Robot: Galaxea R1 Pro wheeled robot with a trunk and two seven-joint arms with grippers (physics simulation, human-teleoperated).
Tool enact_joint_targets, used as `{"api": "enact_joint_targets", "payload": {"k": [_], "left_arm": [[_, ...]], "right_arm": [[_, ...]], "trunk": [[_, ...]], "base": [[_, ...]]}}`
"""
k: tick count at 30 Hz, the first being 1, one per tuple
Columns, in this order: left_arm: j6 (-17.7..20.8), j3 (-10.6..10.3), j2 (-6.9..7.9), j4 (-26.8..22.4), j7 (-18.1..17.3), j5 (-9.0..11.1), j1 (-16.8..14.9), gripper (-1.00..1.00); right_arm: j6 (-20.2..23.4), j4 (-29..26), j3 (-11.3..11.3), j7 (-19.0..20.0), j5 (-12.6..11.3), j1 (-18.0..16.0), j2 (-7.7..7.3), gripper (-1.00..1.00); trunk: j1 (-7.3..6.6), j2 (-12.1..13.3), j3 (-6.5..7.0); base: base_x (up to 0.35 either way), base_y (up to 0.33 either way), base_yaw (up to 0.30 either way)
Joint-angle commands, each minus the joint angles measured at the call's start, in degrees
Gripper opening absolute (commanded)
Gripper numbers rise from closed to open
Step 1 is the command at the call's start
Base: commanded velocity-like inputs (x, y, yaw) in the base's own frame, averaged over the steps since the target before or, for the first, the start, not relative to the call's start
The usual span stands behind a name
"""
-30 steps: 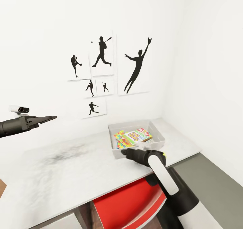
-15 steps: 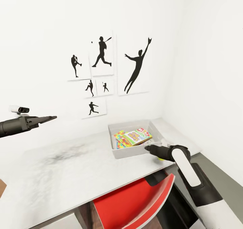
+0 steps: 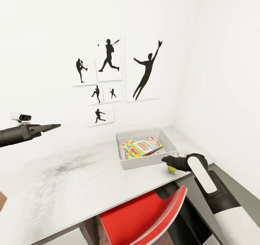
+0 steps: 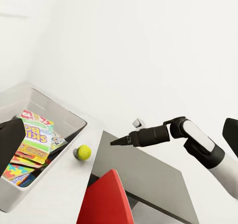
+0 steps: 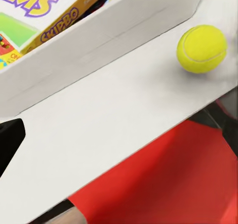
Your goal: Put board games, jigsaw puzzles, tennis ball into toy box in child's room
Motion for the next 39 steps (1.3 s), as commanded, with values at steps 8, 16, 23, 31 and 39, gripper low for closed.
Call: {"api": "enact_joint_targets", "payload": {"k": [8, 16, 23, 31, 39], "left_arm": [[0.6, -0.01, 0.02, 0.0, -0.2, 0.02, -0.05, 1.0], [0.6, 0.0, 0.02, 0.0, -0.2, 0.02, -0.06, 1.0], [0.6, 0.0, 0.02, 0.0, -0.2, 0.02, -0.06, 1.0], [0.6, -0.03, 0.02, 0.0, -0.16, 0.02, -0.06, 1.0], [0.6, -0.06, 0.02, 0.0, -0.14, 0.02, -0.06, 1.0]], "right_arm": [[-0.25, 6.55, 0.04, -0.52, 4.52, -4.94, -0.01, 1.0], [-0.35, 10.83, 0.0, -0.5, 9.97, -7.79, 0.58, 1.0], [-0.44, 15.53, 0.07, -0.53, 11.05, -10.27, 0.62, 1.0], [-0.38, 19.06, 0.4, -0.09, 11.27, -10.66, 0.16, 1.0], [-0.34, 19.77, 2.59, 0.17, 11.31, -10.66, -0.03, 1.0]], "trunk": [[0.04, -0.13, -0.14], [0.04, -0.13, -0.14], [0.04, -0.13, -0.14], [0.04, -0.13, -0.14], [0.04, -0.13, -0.14]], "base": [[0.0, 0.0, 0.0], [0.0, 0.0, 0.0], [0.0, 0.0, 0.0], [0.0, 0.0, 0.0], [0.0, 0.0, 0.0]]}}
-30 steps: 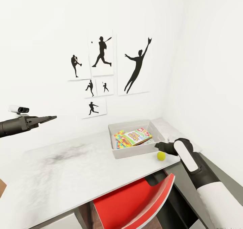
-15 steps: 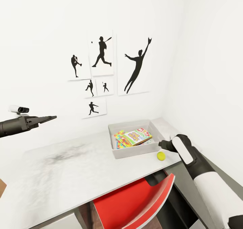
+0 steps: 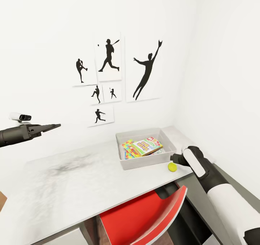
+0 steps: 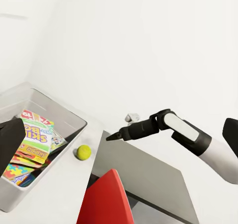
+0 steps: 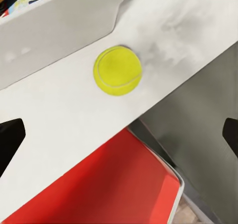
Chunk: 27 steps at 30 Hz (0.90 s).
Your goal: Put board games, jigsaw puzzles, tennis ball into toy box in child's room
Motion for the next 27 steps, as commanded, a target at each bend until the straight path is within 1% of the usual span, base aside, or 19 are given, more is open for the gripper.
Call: {"api": "enact_joint_targets", "payload": {"k": [1, 5, 7, 8, 9, 10, 11, 12, 14, 15, 17, 20, 22, 27], "left_arm": [[0.6, -0.02, 0.02, 0.0, -0.18, 0.02, -0.06, 1.0], [0.6, -0.01, 0.02, 0.0, -0.18, 0.02, -0.06, 1.0], [0.6, -0.02, 0.02, 0.0, -0.17, 0.02, -0.06, 1.0], [0.6, -0.01, 0.02, 0.0, -0.17, 0.02, -0.06, 1.0], [0.6, -0.02, 0.02, 0.0, -0.17, 0.02, -0.06, 1.0], [0.6, -0.01, 0.02, 0.0, -0.18, 0.02, -0.06, 1.0], [0.6, -0.01, 0.02, 0.0, -0.19, 0.02, -0.06, 1.0], [0.6, 0.0, 0.02, 0.0, -0.18, 0.02, -0.06, 1.0], [0.6, 0.0, 0.02, 0.0, -0.18, 0.02, -0.06, 1.0], [0.6, -0.01, 0.02, 0.0, -0.17, 0.02, -0.06, 1.0], [0.6, -0.02, 0.02, 0.0, -0.17, 0.02, -0.06, 1.0], [0.6, -0.03, 0.02, 0.0, -0.16, 0.02, -0.06, 1.0], [0.6, -0.03, 0.02, 0.0, -0.16, 0.02, -0.06, 1.0], [0.6, -0.04, 0.02, 0.0, -0.16, 0.0, -0.04, 1.0]], "right_arm": [[0.03, -0.05, 0.37, -0.59, -0.59, -0.06, -0.09, 1.0], [-0.03, -0.02, 0.82, -0.58, -0.08, -0.03, -0.13, 1.0], [-0.02, -0.06, 0.9, -0.58, 1.34, -0.03, -0.03, 1.0], [0.0, -0.04, 0.95, -0.55, 2.92, -0.03, 0.17, 1.0], [0.01, -0.03, 1.01, -0.53, 3.87, -0.03, 0.25, 1.0], [0.02, -0.02, 1.2, -0.5, 6.02, -0.01, 0.39, 1.0], [0.02, -0.02, 1.33, -0.48, 7.12, 0.0, 0.46, 1.0], [0.06, -0.02, 1.6, -0.42, 9.15, 0.03, 0.58, 1.0], [0.08, -0.01, 1.81, -0.13, 10.66, 0.01, 0.65, 1.0], [0.09, -0.01, 1.91, 0.53, 11.71, 0.0, 0.68, 1.0], [0.07, -0.01, 1.97, 2.24, 12.87, -0.04, 0.71, 1.0], [0.05, -0.01, 2.02, 4.99, 13.7, -0.08, 0.71, 1.0], [0.04, -0.01, 2.03, 6.13, 13.98, -0.1, 0.65, 1.0], [0.04, -0.01, 1.98, 7.15, 14.21, -0.11, 0.65, 1.0]], "trunk": [[0.04, -0.14, -0.14], [0.04, -0.14, -0.14], [0.04, -0.14, -0.14], [0.04, -0.14, -0.14], [0.04, -0.14, -0.14], [0.04, -0.14, -0.14], [0.04, -0.14, -0.14], [0.04, -0.14, -0.14], [0.04, -0.14, -0.14], [0.04, -0.14, -0.15], [0.04, -0.14, -0.2], [0.04, -0.14, -0.36], [0.04, -0.14, -0.51], [0.04, -0.14, -0.95]], "base": [[0.0, 0.0, 0.0], [0.0, 0.0, 0.0], [0.0, 0.0, 0.0], [0.0, 0.0, 0.0], [0.0, 0.0, 0.0], [0.0, 0.0, 0.0], [0.0, 0.0, 0.0], [0.0, 0.0, 0.0], [0.0, 0.0, 0.0], [0.0, 0.0, 0.0], [0.0, 0.0, 0.0], [0.0, 0.0, 0.0], [0.0, 0.0, 0.0], [0.0, 0.0, 0.0]]}}
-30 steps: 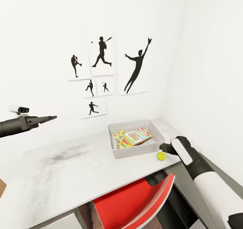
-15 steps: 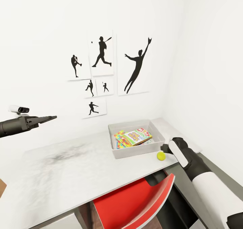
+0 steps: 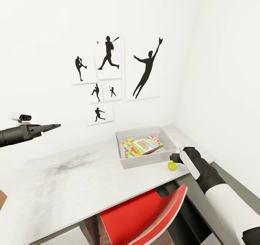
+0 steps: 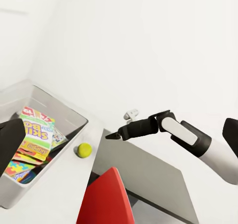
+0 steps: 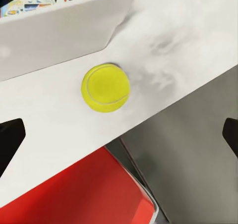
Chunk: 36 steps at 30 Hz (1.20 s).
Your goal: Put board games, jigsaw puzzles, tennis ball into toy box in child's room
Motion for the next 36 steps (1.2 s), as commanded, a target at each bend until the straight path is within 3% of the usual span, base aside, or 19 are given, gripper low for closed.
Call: {"api": "enact_joint_targets", "payload": {"k": [1, 36], "left_arm": [[0.6, -0.01, 0.02, 0.0, -0.18, 0.03, -0.06, 1.0], [0.54, 0.06, 0.02, 0.0, -0.18, -0.15, -0.02, 1.0]], "right_arm": [[0.1, -0.06, 0.25, -0.48, -0.57, -0.08, -0.07, 1.0], [-0.06, -0.81, -0.21, -0.31, -0.53, -0.29, -0.85, 1.0]], "trunk": [[0.04, -0.14, -0.23], [0.04, -0.14, -3.49]], "base": [[0.0, 0.0, 0.0], [0.0, 0.0, 0.0]]}}
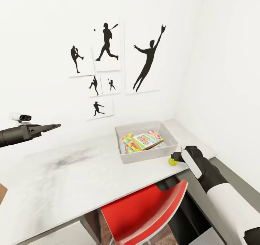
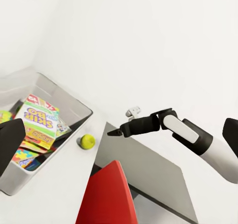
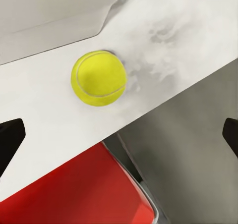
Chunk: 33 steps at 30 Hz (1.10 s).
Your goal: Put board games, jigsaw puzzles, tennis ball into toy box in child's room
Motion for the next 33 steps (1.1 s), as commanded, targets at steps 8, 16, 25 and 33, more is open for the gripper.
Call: {"api": "enact_joint_targets", "payload": {"k": [8, 16, 25, 33], "left_arm": [[0.66, 0.35, 0.09, 0.0, -0.34, 0.31, -0.07, 1.0], [0.63, 1.26, 0.1, 0.0, -4.14, 0.01, -0.05, 1.0], [0.54, 1.44, 0.1, 0.0, -4.14, -0.13, -0.02, 1.0], [0.5, 1.47, 0.1, 0.0, -4.14, -0.18, -0.02, 1.0]], "right_arm": [[-4.11, -0.09, 0.24, 0.01, -0.6, -0.04, -0.17, 1.0], [-5.06, -0.58, 0.25, 0.57, -0.58, -0.03, -0.18, 1.0], [-5.19, -2.24, 0.29, 0.64, -0.52, -0.03, -0.19, 1.0], [-5.2, -2.62, 0.24, 0.65, -0.51, -0.03, -0.25, 1.0]], "trunk": [[0.03, -0.13, -0.88], [0.03, -0.13, -1.62], [0.03, -0.13, -2.47], [0.03, -0.13, -3.21]], "base": [[0.0, 0.0, 0.0], [0.0, 0.0, 0.0], [0.0, 0.0, 0.0], [0.0, 0.0, 0.0]]}}
